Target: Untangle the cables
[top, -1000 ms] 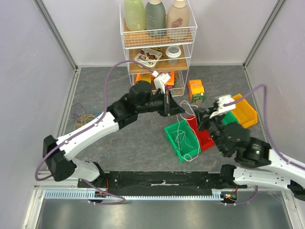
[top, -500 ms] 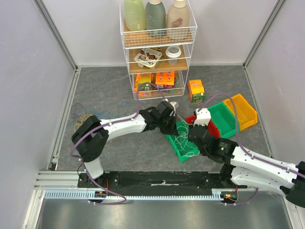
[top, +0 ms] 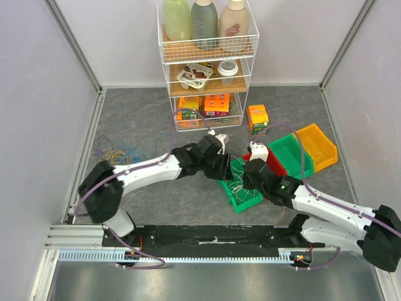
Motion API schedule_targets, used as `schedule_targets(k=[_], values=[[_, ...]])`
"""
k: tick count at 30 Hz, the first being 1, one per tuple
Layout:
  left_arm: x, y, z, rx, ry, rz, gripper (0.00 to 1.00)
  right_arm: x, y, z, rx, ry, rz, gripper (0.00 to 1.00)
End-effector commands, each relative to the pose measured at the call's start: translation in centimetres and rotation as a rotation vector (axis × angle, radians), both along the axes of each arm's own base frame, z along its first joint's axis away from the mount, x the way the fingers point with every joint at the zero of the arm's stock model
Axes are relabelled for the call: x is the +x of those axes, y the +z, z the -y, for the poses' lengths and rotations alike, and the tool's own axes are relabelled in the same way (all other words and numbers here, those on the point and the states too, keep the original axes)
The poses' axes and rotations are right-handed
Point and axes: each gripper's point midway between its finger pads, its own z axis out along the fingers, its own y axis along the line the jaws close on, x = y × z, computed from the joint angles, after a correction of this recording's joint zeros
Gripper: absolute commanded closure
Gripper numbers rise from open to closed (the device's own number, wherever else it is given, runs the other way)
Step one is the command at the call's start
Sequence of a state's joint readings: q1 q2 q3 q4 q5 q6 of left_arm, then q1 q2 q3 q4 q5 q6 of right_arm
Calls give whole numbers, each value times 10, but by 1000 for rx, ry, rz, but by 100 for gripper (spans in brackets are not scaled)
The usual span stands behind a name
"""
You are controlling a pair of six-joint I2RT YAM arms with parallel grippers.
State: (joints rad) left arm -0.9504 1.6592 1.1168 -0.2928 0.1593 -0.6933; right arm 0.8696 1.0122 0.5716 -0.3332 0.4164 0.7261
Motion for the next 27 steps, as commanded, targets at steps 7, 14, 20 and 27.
schedule_targets(k=[7,14,20,27], values=[[-6,66,-53,-62,81,182,37,-19,-30,3,62,-11,-80,100],[25,62,-41,-44,77,169,28,-17,-43,3,0,1,-116,100],[76,41,-19,-22,86,122,34,-12,-49,-5,13,35,-138,100],[104,23,-4,58,68,118,51,-12,-49,-8,28,61,-131,100]])
